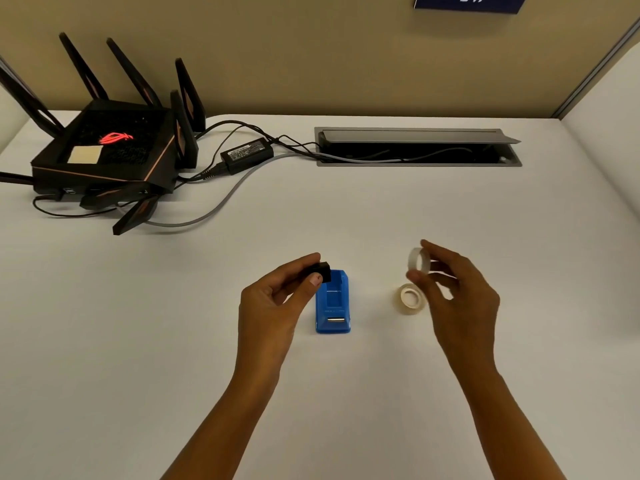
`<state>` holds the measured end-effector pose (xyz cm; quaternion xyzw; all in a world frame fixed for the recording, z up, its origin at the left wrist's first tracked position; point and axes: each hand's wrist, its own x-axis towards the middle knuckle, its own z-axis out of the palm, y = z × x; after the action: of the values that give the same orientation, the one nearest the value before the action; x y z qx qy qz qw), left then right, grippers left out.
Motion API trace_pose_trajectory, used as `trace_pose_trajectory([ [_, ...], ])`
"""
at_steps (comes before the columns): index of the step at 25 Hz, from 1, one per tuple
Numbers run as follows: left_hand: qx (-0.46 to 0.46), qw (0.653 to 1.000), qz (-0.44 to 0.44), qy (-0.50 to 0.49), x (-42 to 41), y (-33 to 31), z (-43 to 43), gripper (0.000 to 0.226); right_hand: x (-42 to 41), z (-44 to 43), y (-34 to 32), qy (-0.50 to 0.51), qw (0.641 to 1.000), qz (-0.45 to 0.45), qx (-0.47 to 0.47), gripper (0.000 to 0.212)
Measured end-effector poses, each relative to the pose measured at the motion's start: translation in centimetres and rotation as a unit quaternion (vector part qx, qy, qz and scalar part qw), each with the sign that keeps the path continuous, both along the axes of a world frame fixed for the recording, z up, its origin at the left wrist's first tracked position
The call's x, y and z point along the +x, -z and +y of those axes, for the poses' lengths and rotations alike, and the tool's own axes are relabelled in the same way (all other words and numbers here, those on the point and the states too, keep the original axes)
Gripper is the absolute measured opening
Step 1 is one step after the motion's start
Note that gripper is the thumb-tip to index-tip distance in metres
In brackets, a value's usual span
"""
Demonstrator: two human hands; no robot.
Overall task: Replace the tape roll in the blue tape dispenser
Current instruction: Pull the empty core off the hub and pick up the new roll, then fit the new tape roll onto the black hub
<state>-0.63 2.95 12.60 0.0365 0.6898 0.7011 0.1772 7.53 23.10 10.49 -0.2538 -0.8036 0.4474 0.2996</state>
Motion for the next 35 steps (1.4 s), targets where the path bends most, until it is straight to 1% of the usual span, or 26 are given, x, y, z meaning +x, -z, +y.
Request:
trace_pose_trajectory([
  [2,0.002,1.000,-0.003,0.002,0.0,0.1,0.1,0.024,0.7,2.0,1.3,0.054,0.997,-0.020,0.052,0.039],
  [4,0.004,1.000,-0.005,0.004,0.1,0.3,0.2,0.024,1.5,3.8,3.0,0.093,0.989,-0.063,0.093,0.041],
  [7,0.003,1.000,-0.010,0.008,0.2,0.5,0.3,0.024,2.9,5.7,5.4,0.104,0.974,-0.143,0.138,0.044],
  [9,0.002,1.000,-0.017,0.016,0.2,0.6,0.4,0.025,3.8,6.4,6.6,0.099,0.969,-0.176,0.139,0.045],
  [12,0.005,0.999,-0.020,0.031,0.3,0.8,0.6,0.025,4.5,6.5,7.7,0.101,0.963,-0.203,0.145,0.047],
  [16,0.004,0.999,-0.024,0.035,0.4,0.8,0.9,0.025,4.4,6.1,7.4,0.099,0.961,-0.210,0.147,0.044],
  [18,0.003,0.999,-0.031,0.037,0.4,0.8,0.9,0.025,4.2,6.1,6.8,0.116,0.959,-0.214,0.143,0.041],
  [20,0.006,0.999,-0.036,0.037,0.5,0.8,0.9,0.025,3.9,5.6,6.0,0.128,0.964,-0.197,0.125,0.040],
  [22,0.011,0.998,-0.041,0.037,0.6,0.7,0.9,0.025,3.6,4.6,5.4,0.104,0.971,-0.174,0.124,0.040],
  [24,0.013,0.998,-0.046,0.037,0.6,0.7,0.9,0.024,3.0,3.5,5.2,0.066,0.973,-0.175,0.134,0.044],
  [28,0.016,0.998,-0.052,0.037,0.7,0.5,1.0,0.024,1.4,2.1,6.2,-0.001,0.972,-0.220,0.082,0.060],
  [30,0.018,0.998,-0.055,0.040,0.7,0.6,0.9,0.024,0.8,1.9,6.9,-0.028,0.968,-0.236,0.083,0.068],
  [31,0.018,0.997,-0.057,0.040,0.7,0.6,0.9,0.024,0.6,1.8,7.1,-0.035,0.966,-0.241,0.093,0.070],
  [35,0.008,0.998,-0.055,0.041,0.7,0.8,0.6,0.025,0.3,1.8,7.2,-0.044,0.967,-0.232,0.101,0.057],
])
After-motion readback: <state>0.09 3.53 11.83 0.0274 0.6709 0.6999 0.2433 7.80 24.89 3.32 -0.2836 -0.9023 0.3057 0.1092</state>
